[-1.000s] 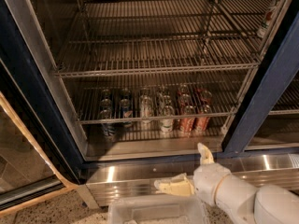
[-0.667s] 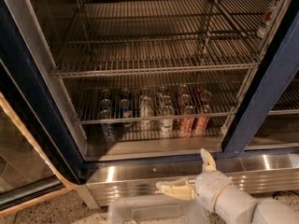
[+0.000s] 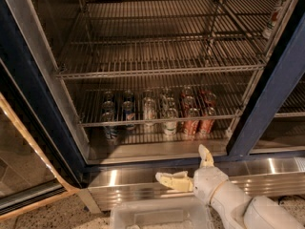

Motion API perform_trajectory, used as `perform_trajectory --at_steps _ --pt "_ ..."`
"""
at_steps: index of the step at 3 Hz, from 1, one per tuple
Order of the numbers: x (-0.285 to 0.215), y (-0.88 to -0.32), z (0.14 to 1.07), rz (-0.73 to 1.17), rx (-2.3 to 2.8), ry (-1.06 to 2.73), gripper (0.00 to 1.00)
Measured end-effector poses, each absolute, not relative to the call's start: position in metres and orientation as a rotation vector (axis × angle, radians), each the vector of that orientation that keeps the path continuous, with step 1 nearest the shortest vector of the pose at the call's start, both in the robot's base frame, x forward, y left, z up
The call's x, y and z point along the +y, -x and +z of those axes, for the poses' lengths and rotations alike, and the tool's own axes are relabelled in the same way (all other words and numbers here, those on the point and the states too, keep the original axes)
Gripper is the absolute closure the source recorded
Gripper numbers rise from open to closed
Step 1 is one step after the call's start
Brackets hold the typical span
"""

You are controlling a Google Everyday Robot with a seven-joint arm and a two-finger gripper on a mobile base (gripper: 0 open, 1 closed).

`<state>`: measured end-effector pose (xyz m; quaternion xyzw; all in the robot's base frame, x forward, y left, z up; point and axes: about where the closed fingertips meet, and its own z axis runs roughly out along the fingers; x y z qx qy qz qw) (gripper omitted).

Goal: Pick coke can from bottom shelf of fridge

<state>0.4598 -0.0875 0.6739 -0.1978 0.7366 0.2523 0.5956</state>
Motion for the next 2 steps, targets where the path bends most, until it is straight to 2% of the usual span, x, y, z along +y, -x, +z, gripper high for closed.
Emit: perform_trajectory --at_steps 2 --pt "-0.090 -0.473 0.667 0.580 1.691 0.426 0.00"
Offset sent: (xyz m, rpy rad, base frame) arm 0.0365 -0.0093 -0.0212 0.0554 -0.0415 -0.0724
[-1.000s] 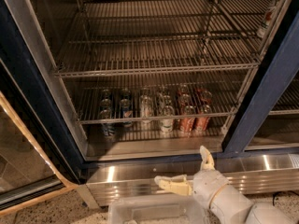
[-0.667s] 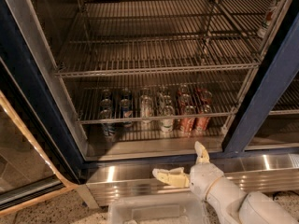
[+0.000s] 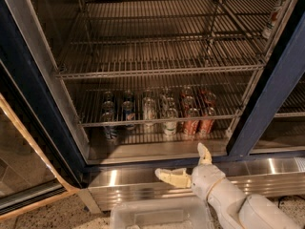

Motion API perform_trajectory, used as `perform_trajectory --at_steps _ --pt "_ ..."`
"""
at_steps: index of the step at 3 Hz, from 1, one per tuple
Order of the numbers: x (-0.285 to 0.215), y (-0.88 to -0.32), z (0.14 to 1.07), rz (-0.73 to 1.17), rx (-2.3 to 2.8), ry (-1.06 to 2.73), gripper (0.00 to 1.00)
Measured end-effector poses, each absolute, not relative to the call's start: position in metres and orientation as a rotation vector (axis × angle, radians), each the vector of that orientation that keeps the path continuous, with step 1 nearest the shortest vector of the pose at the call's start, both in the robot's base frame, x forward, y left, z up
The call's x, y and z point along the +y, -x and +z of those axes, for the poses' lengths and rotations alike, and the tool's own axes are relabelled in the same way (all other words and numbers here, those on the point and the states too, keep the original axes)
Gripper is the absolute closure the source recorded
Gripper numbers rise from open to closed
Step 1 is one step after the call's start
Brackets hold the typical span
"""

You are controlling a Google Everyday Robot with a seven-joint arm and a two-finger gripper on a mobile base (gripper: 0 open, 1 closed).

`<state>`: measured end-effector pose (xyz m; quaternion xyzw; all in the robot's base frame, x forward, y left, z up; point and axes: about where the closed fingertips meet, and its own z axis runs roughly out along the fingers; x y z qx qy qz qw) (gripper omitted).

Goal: Pick coke can from bottom shelf of fridge

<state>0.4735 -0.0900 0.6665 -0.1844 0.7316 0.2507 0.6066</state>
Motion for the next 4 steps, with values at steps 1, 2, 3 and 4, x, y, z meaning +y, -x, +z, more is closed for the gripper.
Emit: perform_trajectory --at_steps 1,2,3,4 --pt "-0.106 -0.496 0.659 0.552 1.655 0.342 0.00" --pt "-0.114 -0.540 0.635 0.611 1.658 0.256 0.00" --pt "-0.114 -0.540 0.635 0.611 1.658 0.256 0.00" --pt "-0.113 -0.552 0.632 0.583 1.634 0.228 0.00"
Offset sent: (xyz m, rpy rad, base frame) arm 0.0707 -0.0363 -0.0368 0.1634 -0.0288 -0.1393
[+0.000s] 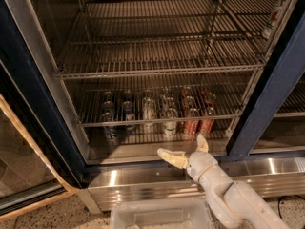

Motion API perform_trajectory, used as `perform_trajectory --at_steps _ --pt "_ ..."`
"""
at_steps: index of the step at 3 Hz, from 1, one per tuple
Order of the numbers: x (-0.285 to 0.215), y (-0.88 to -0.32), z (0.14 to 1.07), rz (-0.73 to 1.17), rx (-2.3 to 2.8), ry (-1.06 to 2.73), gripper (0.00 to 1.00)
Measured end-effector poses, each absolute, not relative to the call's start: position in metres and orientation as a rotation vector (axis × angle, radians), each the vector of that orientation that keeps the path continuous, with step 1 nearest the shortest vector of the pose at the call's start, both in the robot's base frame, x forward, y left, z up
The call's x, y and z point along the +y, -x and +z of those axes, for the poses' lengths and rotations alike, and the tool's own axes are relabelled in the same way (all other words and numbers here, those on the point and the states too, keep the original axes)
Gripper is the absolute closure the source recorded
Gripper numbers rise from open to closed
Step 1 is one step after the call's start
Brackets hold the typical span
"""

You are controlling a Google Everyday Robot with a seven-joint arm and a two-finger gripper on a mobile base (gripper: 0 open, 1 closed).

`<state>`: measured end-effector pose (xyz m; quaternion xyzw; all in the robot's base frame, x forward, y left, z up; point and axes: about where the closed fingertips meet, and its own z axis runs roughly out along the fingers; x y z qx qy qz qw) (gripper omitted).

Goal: Pick coke can from bottom shelf of fridge

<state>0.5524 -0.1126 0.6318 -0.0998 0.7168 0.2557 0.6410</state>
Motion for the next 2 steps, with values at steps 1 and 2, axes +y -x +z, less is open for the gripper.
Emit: perform_trajectory --at_steps 1,2 --pt "-0.112 -0.565 0.625 0.502 1.605 0.198 0.00" --pt "-0.114 -0.577 0.615 0.389 1.598 0.182 0.00"
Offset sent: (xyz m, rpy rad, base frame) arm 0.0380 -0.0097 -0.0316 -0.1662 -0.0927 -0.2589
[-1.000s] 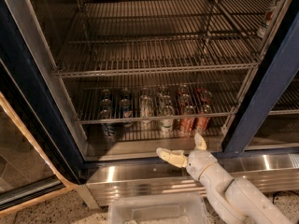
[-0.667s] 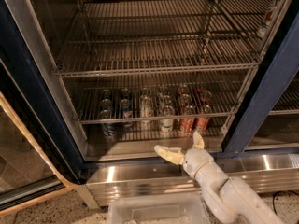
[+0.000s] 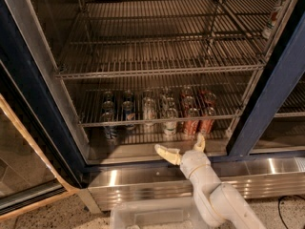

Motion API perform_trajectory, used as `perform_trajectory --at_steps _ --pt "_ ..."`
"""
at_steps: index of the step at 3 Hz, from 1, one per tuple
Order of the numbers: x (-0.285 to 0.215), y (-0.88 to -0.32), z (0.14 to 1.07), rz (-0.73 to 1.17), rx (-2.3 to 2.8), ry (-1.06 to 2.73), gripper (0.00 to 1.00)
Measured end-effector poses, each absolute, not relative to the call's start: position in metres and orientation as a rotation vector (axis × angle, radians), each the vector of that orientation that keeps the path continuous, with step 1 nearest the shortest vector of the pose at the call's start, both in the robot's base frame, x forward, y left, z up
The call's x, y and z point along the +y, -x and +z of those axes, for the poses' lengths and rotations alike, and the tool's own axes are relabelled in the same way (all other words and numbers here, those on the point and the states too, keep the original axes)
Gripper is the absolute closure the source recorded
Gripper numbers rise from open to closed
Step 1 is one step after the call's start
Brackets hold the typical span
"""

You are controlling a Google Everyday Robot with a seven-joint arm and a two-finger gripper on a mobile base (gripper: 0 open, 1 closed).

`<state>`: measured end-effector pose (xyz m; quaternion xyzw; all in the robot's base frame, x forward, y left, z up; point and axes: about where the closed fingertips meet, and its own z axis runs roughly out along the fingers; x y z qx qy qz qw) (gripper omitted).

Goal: Pick coke can from bottom shelf of fridge

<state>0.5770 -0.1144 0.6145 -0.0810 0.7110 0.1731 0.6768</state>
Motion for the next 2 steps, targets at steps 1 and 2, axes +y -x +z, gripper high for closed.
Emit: perform_trajectory --at_steps 1,2 --pt "-0.1188 -0.5845 0.6056 0.281 1.605 0.183 0.00" --pt "-0.1236 -0.5898 0.5961 0.172 1.618 0.193 0.00"
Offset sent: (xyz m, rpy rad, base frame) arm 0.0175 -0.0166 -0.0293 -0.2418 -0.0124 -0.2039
